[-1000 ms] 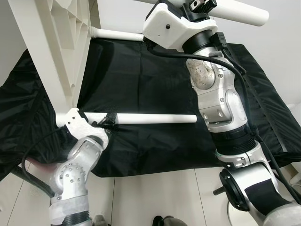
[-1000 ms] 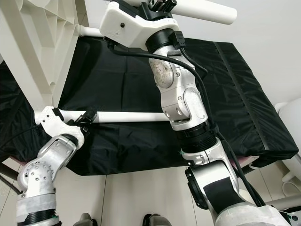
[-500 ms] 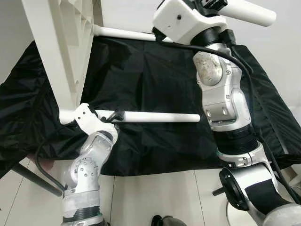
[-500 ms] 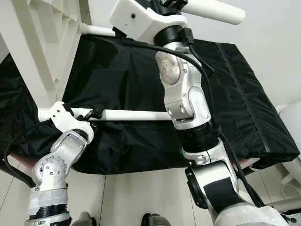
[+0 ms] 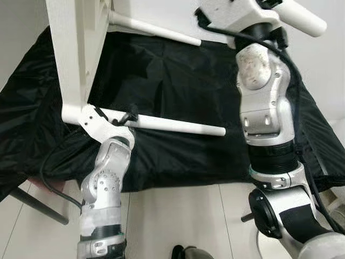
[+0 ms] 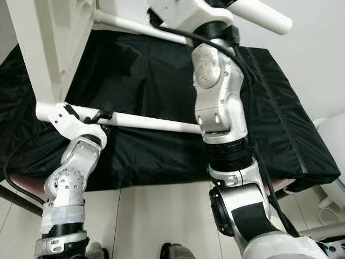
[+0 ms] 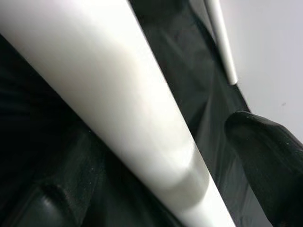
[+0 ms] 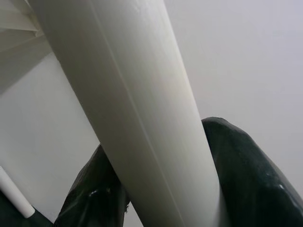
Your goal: Building children table
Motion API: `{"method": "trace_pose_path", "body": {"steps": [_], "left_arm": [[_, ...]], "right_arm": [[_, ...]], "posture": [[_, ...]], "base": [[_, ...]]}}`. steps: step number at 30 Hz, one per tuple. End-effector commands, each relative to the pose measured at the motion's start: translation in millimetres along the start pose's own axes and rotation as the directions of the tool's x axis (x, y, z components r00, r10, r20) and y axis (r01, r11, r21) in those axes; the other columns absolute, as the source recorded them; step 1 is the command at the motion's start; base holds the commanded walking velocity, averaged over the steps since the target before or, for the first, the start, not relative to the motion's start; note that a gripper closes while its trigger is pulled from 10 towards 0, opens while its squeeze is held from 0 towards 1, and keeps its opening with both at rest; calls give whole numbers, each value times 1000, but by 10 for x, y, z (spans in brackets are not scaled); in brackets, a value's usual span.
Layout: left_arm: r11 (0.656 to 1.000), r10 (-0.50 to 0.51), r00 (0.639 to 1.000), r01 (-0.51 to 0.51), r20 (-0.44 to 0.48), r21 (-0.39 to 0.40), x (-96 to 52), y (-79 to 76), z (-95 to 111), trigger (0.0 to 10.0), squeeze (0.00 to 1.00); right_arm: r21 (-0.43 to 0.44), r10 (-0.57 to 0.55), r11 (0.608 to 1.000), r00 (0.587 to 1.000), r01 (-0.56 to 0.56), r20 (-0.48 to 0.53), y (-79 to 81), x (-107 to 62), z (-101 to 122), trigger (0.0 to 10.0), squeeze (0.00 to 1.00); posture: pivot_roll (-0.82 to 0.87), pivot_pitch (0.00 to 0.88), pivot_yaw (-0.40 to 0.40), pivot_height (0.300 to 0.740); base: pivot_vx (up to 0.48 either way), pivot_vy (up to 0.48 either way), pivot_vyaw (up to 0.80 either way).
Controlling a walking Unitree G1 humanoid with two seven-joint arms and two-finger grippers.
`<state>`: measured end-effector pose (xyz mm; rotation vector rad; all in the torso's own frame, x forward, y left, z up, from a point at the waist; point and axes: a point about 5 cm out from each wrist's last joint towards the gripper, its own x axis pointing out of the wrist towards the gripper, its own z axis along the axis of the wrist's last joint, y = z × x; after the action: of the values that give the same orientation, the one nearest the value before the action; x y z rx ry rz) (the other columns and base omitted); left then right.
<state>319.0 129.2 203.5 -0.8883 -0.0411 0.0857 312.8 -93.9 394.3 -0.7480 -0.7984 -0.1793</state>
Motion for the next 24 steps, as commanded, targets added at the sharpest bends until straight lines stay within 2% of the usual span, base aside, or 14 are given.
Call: {"method": "trace_pose_path", "body": {"steps": [1, 4, 5, 6, 7, 8, 11, 15, 21, 23, 24], "left_arm": [[997, -70, 997, 70, 25, -12, 9, -137, -31, 10000, 0], [997, -75, 996, 75, 46, 6, 40, -172, -29, 10000, 0], [997, -81, 995, 80, 66, 20, 60, -201, -12, 9020, 0], [995, -92, 993, 90, 77, 34, 76, -235, -3, 7333, 0], [995, -92, 993, 90, 77, 34, 76, -235, -3, 7333, 0], [993, -111, 990, 109, 91, 35, 101, -295, 5, 0, 0], [987, -162, 979, 160, 125, 22, 96, -378, 44, 0, 0], [967, -253, 950, 247, 183, 56, 38, -528, 180, 0, 0], [951, -310, 924, 301, 224, 77, -4, -641, 282, 0, 0], [933, -360, 890, 340, 281, 120, -43, -755, 435, 0, 0], [933, -360, 890, 340, 281, 120, -43, -755, 435, 0, 0]], "right_arm": [[259, -155, 954, 988, 152, -12, -252, 42, 98, 0, 0], [251, -166, 954, 986, 162, -3, -314, 51, 106, 0, 0], [257, -170, 952, 985, 166, -8, -333, 51, 102, 0, 0], [262, -172, 950, 985, 169, -12, -341, 48, 98, 0, 0], [262, -172, 950, 985, 169, -12, -341, 48, 98, 0, 0], [270, -171, 948, 985, 169, -17, -353, 45, 93, 0, 0], [253, -169, 953, 986, 166, -6, -371, 43, 102, 0, 0], [241, -175, 955, 985, 171, -6, -403, 33, 92, 0, 0], [221, -178, 960, 984, 175, -5, -432, 24, 77, 0, 0], [183, -190, 964, 982, 190, -18, -515, 6, 6, 0, 0], [183, -190, 964, 982, 190, -18, -515, 6, 6, 0, 0]], "posture": [[-2, 154, -37, 740], [-6, 152, -37, 740], [-7, 152, -38, 740], [-6, 152, -39, 740], [-6, 152, -39, 740], [-9, 149, -38, 740], [-14, 147, -37, 740], [-14, 149, -34, 740], [-10, 150, -39, 740], [-9, 148, -39, 740], [-9, 148, -39, 740]], "base": [[0, 0, 0], [0, 0, 0], [0, 0, 0], [0, 0, 0], [0, 0, 0], [0, 0, 0], [0, 0, 0], [0, 0, 0], [0, 0, 0], [0, 0, 0], [0, 0, 0]]}}
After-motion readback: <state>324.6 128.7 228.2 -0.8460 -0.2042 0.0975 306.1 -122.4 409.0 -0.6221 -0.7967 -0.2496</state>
